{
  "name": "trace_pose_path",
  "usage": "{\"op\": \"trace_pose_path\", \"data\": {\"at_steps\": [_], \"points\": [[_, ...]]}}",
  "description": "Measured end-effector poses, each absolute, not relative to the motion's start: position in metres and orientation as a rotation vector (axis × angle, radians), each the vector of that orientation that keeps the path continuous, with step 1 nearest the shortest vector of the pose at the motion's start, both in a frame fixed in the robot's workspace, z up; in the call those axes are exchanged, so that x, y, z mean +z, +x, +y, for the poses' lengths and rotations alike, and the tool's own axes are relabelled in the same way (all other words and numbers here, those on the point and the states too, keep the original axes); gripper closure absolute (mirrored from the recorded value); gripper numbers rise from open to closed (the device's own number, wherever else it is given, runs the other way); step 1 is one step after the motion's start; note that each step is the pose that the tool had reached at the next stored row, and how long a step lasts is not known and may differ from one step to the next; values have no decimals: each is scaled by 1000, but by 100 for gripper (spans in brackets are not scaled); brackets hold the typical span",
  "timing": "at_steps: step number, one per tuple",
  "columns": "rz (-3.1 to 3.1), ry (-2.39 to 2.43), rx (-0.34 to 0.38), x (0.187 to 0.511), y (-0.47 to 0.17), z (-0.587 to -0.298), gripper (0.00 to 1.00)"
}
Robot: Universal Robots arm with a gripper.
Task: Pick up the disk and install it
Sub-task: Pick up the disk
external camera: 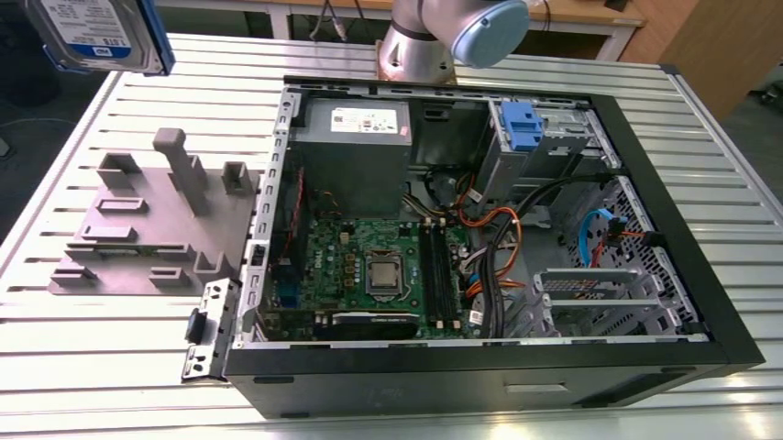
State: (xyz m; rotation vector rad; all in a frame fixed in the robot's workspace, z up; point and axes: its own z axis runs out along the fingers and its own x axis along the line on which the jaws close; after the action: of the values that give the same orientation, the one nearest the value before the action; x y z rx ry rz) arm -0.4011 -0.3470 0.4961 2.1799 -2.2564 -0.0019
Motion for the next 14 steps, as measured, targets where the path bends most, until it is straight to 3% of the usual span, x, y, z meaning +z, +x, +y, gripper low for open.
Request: {"op": "trace_pose_path", "data": {"at_steps": [14], "points": [[-2256,2180,-2,496,-399,-351,64]]}}
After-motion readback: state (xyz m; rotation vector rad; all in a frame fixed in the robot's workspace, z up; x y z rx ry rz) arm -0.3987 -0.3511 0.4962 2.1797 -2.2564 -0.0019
